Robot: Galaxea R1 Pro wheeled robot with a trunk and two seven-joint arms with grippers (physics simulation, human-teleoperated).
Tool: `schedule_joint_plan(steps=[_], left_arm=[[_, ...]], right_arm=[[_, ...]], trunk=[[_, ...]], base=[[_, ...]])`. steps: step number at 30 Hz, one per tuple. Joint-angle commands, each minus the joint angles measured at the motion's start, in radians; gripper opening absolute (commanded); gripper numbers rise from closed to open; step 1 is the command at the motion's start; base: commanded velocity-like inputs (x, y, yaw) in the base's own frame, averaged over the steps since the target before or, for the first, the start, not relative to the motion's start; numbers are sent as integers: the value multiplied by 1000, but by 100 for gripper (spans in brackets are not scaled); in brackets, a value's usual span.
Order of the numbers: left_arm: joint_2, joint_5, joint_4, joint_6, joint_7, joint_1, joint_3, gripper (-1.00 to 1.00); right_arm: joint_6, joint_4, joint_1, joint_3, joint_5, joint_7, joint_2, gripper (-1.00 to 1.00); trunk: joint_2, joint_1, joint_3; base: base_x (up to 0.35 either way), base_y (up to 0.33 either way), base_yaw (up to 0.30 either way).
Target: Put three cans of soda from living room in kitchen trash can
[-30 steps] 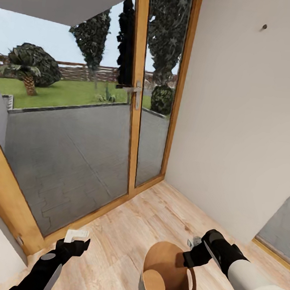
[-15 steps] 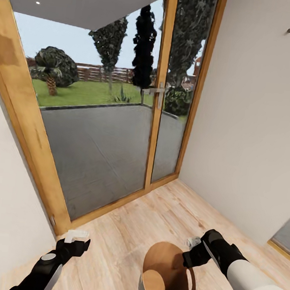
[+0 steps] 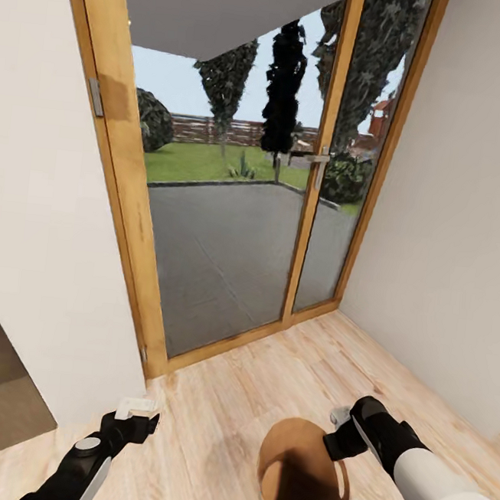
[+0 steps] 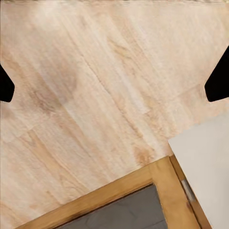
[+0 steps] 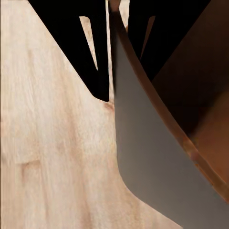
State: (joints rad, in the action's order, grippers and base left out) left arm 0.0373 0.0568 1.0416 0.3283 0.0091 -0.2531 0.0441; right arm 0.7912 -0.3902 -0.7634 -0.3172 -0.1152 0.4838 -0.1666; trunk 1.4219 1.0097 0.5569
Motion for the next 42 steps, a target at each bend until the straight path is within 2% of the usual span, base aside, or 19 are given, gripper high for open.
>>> schedule_joint_plan(steps=[1, 8, 28, 42], left_arm=[[0, 0, 0, 0, 0, 0, 0, 100], [1, 0, 0, 0, 0, 0, 0, 100], [0, 0, 0, 0, 0, 0, 0, 100], [-2, 2, -30, -2, 1, -1, 2, 100]], right_arm=[[8, 0, 0, 2, 35, -6, 1, -100], [-2, -1, 1, -6, 35, -51, 7, -100], [-3, -1, 1, 2, 41, -42, 10, -100], [-3, 0, 1, 0, 41, -42, 10, -100]], trunk=[[0, 0, 0], [0, 0, 0], [0, 0, 0], [0, 0, 0]], base=[[-272, 159, 192], [-270, 159, 179], [-256, 199, 27], [-218, 241, 175]])
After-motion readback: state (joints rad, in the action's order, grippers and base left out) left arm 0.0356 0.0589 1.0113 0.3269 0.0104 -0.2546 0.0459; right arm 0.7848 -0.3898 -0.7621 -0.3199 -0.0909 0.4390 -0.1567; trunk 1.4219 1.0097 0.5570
